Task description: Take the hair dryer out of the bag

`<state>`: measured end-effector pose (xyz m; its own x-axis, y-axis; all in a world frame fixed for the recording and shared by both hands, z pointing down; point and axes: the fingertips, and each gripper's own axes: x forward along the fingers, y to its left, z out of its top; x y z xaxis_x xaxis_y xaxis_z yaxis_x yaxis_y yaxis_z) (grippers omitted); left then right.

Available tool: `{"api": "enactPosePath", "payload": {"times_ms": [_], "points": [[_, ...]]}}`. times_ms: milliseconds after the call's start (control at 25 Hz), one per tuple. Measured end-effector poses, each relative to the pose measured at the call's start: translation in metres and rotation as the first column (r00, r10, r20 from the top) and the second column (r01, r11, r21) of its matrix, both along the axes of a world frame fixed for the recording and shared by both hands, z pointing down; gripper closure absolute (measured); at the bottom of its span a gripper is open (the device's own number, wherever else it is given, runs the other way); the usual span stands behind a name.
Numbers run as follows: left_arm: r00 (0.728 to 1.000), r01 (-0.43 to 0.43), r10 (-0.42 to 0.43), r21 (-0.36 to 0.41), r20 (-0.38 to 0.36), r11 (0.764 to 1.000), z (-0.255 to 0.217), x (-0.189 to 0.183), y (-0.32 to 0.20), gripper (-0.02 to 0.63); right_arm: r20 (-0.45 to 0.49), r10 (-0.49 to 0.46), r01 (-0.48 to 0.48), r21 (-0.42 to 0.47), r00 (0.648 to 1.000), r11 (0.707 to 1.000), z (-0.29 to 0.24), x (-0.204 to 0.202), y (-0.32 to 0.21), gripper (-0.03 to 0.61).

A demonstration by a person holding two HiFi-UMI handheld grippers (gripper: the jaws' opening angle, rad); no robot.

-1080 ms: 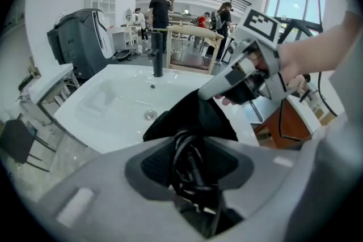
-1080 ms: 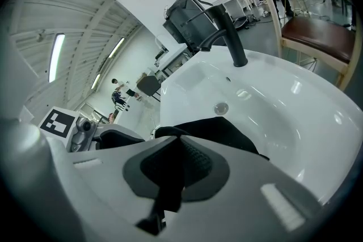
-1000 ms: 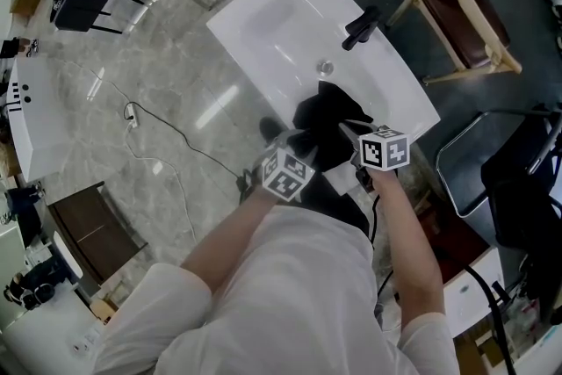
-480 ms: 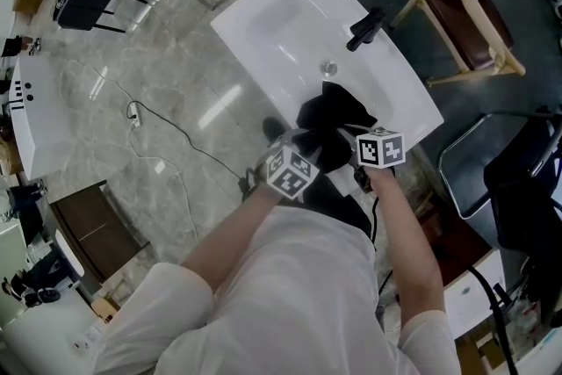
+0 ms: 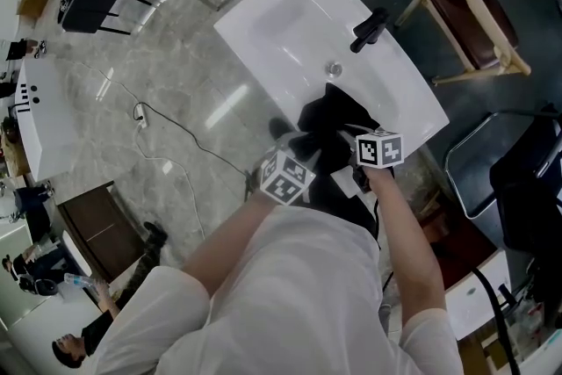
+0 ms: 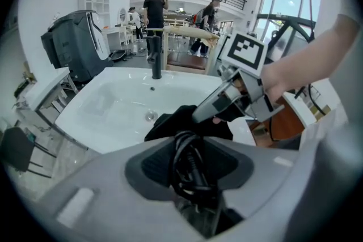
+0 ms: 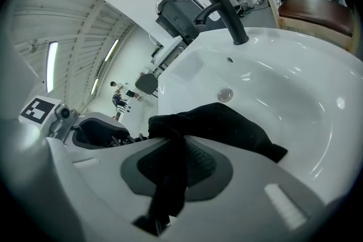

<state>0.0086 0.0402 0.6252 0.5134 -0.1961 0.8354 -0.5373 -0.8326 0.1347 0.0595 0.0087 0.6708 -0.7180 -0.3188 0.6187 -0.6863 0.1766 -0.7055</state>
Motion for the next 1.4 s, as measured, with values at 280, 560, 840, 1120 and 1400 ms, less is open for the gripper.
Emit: {"api": "enactPosePath", "payload": {"times_ms": [280,560,840,1120,1400], "points": [[0.996,-0.055,0.054,0.010,0.070,0.998,0.016,-0.005,0.005,0.449,0.017,-0.054,0.055,-0.010,0.998,0.998,-0.001,-0.014,0.008,0.525],[0.988,-0.077,0.075,0.010,0.133,0.997,0.025,-0.009,0.007,0.440,0.039,-0.118,0.119,-0.019,0.992,0.993,-0.001,-0.025,0.020,0.548],[0.985,-0.044,0.045,-0.013,0.169,0.999,0.039,-0.016,0.012,0.416,0.048,-0.152,0.153,-0.028,0.987,0.988,0.000,-0.030,0.024,0.549],[0.980,-0.002,0.015,-0.070,0.196,0.998,0.055,-0.019,0.016,0.439,0.051,-0.168,0.170,-0.031,0.984,0.985,0.000,-0.031,0.028,0.554],[0.990,0.052,-0.038,-0.108,0.134,0.993,0.055,-0.017,0.011,0.459,0.037,-0.159,0.160,-0.026,0.987,0.987,-0.002,-0.024,0.029,0.554]]}}
